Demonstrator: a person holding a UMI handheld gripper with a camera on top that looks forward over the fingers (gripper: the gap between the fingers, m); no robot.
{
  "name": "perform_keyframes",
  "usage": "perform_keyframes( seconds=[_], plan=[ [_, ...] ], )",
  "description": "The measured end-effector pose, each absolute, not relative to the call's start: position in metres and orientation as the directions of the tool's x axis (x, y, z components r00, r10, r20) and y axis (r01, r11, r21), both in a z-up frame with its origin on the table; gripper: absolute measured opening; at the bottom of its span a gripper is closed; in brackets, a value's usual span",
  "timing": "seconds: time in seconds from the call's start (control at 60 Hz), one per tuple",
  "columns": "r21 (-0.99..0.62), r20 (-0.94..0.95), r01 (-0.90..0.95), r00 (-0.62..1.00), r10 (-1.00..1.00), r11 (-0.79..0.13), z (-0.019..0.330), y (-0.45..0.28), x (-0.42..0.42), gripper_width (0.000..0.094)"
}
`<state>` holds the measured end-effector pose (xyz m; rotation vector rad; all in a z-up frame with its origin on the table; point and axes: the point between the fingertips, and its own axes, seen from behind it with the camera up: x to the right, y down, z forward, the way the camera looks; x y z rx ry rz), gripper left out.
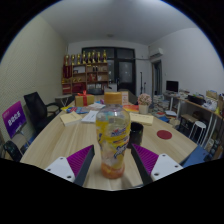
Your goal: Pour water
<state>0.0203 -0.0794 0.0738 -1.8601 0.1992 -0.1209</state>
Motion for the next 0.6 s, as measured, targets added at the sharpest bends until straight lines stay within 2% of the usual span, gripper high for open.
perform_keyframes(
  seconds=[0.1, 0.167, 0.183, 0.25, 0.333, 0.383, 0.433, 0.483, 0.5, 0.6],
  plan=[
    [-0.963, -0.032, -0.076, 0.985, -0.172, -0.257, 0.067, -0.052, 0.024, 0.0823],
    [-0.959, -0.002, -0.043, 0.989, -0.145, -0.280, 0.054, -0.040, 0.026, 0.0492],
    [-0.963, 0.007, -0.033, 0.989, -0.145, -0.269, 0.050, -0.037, 0.028, 0.0468],
    [-0.972, 0.016, -0.021, 0.987, -0.158, -0.234, 0.055, -0.034, 0.026, 0.0452],
    [-0.971, 0.044, 0.009, 0.989, -0.143, -0.237, 0.058, -0.033, 0.022, 0.0439],
    [-0.966, 0.059, 0.026, 0.991, -0.121, -0.258, 0.058, -0.031, 0.018, 0.0404],
    [-0.957, 0.046, 0.017, 0.995, -0.092, -0.291, 0.058, -0.026, 0.010, 0.0330],
    [-0.952, -0.012, -0.034, 0.997, -0.071, -0.306, 0.059, -0.019, -0.002, 0.0309],
    [-0.951, -0.037, -0.054, 0.997, -0.062, -0.306, 0.064, -0.015, -0.007, 0.0273],
    [-0.915, -0.284, -0.287, 0.957, -0.051, -0.284, 0.102, 0.012, -0.021, 0.0268]
  ],
)
